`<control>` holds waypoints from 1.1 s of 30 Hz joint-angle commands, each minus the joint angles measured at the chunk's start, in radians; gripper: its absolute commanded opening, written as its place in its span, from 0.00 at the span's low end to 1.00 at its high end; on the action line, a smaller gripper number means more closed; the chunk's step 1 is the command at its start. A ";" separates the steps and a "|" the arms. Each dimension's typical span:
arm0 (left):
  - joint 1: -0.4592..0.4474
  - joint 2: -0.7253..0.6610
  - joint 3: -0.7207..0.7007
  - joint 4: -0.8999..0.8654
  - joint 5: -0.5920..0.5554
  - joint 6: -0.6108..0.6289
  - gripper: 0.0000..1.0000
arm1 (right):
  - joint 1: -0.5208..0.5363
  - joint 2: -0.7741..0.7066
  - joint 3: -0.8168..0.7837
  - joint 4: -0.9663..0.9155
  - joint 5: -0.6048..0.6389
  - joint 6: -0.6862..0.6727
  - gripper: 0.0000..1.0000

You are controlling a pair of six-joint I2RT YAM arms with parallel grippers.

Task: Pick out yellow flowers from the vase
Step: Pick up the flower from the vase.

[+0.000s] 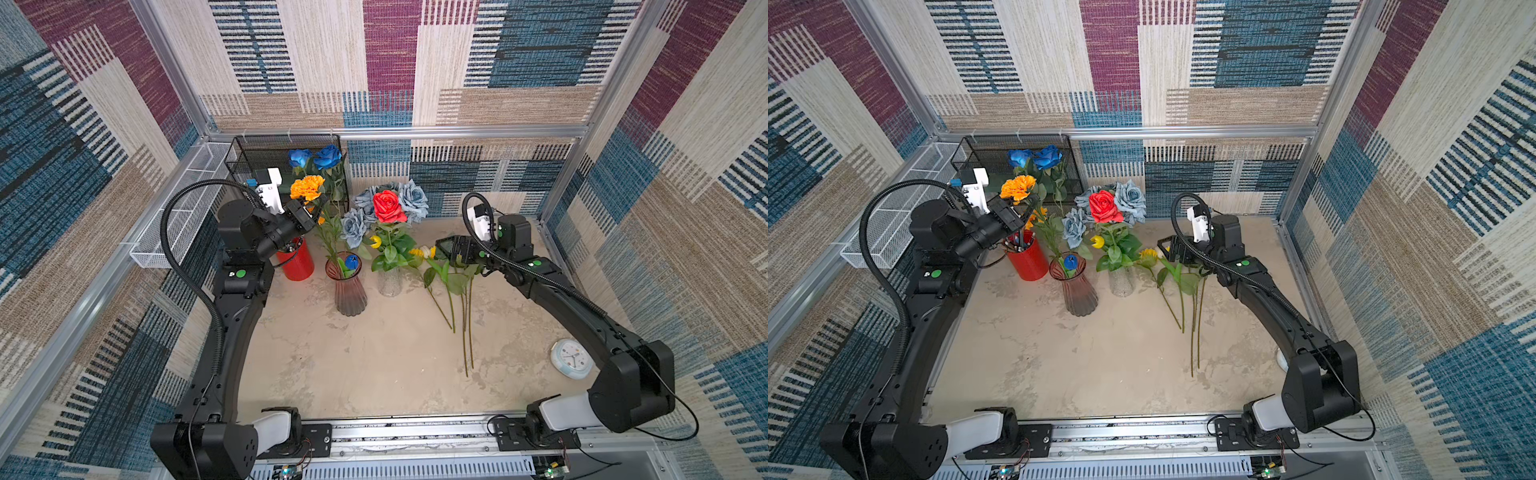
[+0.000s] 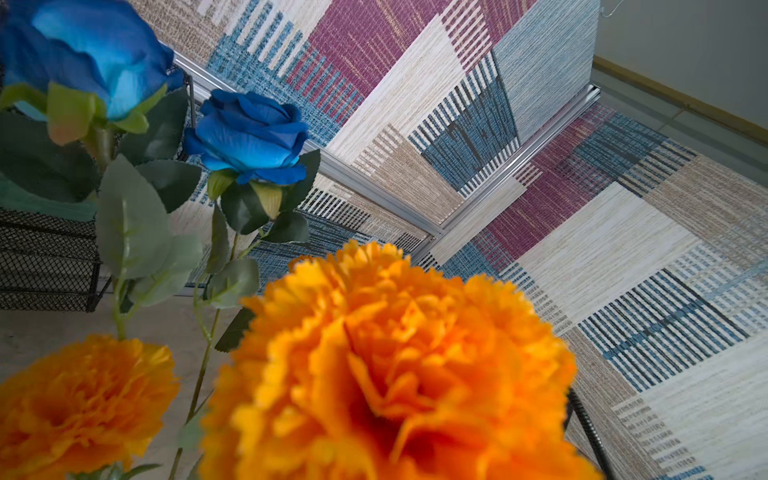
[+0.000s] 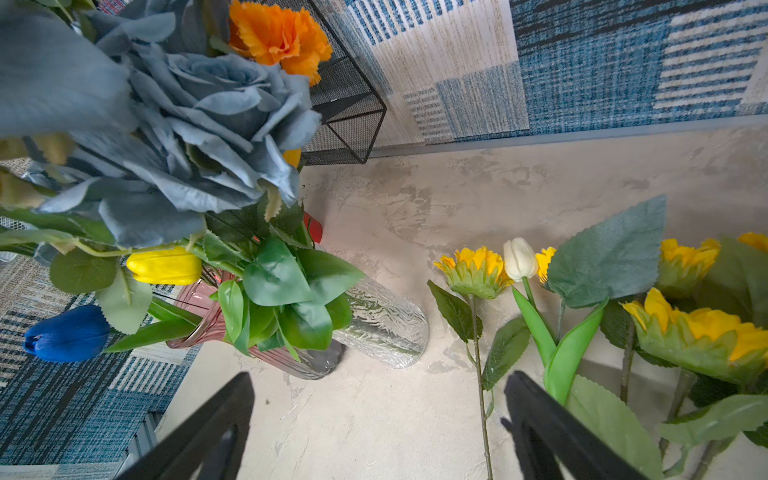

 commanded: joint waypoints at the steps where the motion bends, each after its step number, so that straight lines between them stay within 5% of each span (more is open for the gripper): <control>1: -0.001 -0.014 0.049 -0.060 0.006 0.030 0.22 | 0.005 -0.012 -0.002 0.026 -0.008 -0.011 0.96; 20: -0.001 -0.135 0.331 -0.189 0.038 0.050 0.22 | 0.031 -0.049 -0.006 0.067 -0.026 -0.027 0.96; 26: -0.001 -0.128 0.411 -0.237 0.125 0.002 0.22 | 0.054 -0.133 -0.022 0.110 -0.049 -0.087 0.96; 33: -0.001 -0.140 0.325 -0.137 0.245 -0.133 0.22 | 0.160 -0.291 -0.051 0.216 -0.185 -0.212 0.96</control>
